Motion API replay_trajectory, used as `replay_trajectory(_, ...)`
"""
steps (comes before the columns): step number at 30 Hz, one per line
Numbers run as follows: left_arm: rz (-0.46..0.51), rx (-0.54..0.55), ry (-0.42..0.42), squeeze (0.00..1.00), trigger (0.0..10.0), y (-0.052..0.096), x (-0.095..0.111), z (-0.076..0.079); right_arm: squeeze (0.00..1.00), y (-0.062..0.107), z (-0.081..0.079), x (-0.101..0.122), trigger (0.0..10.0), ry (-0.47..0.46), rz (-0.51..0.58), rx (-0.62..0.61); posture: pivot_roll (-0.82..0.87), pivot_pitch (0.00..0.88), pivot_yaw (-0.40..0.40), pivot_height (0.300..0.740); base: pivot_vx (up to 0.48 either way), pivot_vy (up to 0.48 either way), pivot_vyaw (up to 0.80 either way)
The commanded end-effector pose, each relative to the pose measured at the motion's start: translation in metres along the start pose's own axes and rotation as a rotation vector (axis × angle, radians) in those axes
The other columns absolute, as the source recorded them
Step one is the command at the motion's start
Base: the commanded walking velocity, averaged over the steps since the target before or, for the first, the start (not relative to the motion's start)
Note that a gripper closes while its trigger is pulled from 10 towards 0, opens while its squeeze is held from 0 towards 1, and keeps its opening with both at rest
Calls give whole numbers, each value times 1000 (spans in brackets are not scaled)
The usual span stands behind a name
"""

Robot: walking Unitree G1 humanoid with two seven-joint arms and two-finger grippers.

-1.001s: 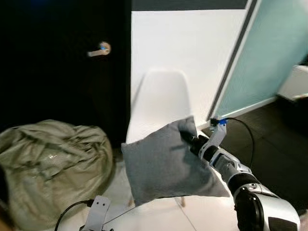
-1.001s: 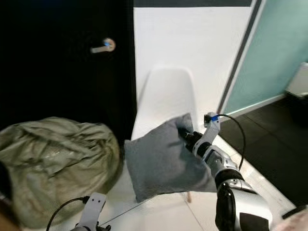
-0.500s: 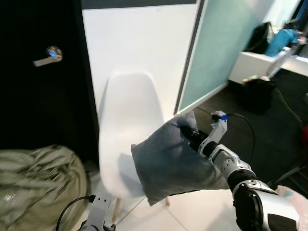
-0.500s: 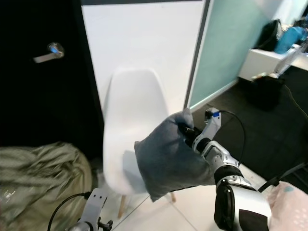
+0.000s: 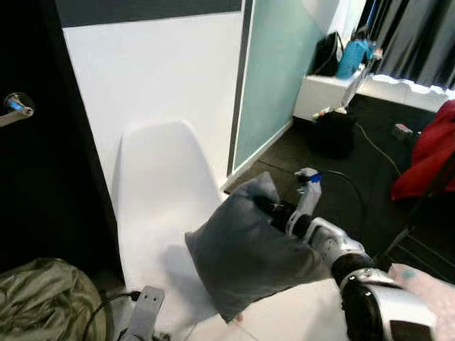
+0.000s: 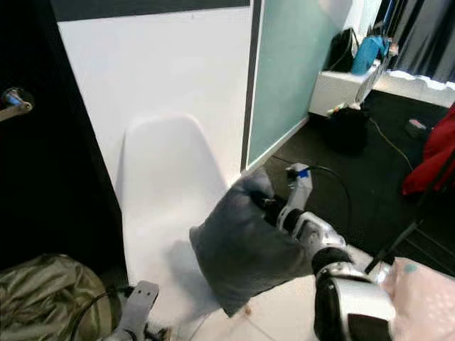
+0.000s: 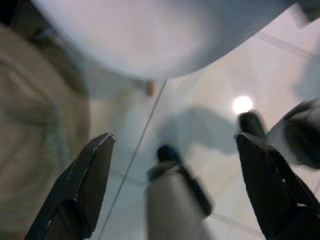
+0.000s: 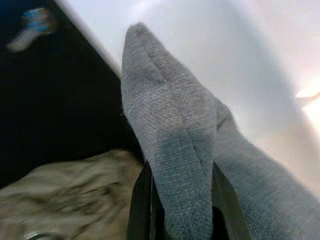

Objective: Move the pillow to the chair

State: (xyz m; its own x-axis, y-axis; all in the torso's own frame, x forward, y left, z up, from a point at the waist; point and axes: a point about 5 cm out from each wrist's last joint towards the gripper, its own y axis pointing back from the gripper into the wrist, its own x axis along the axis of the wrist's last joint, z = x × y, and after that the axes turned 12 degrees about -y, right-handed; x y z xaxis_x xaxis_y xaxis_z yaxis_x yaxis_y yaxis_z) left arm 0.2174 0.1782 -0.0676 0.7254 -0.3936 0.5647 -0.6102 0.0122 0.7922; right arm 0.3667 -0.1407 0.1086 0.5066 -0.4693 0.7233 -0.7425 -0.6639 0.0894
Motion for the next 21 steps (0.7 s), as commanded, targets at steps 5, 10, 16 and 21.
replay_trajectory(5,-5,2,-10,0,10000,0,0,-1,0,-14,-31,24,10000,34,14,231,-131,0,-69,702,351,0,0)
replay_trajectory(10,-6,6,-5,0,10000,0,-1,-1,0,-19,-42,22,10000,64,-26,315,-125,0,-70,702,355,0,0)
replay_trajectory(16,-19,35,-1,0,10000,0,-3,-3,0,-19,-31,26,10000,88,11,144,-123,1,-68,702,289,0,0)
replay_trajectory(21,-24,50,-3,0,10000,1,-4,-4,0,-4,4,15,10000,203,-46,-241,-117,9,-72,702,0,0,0)
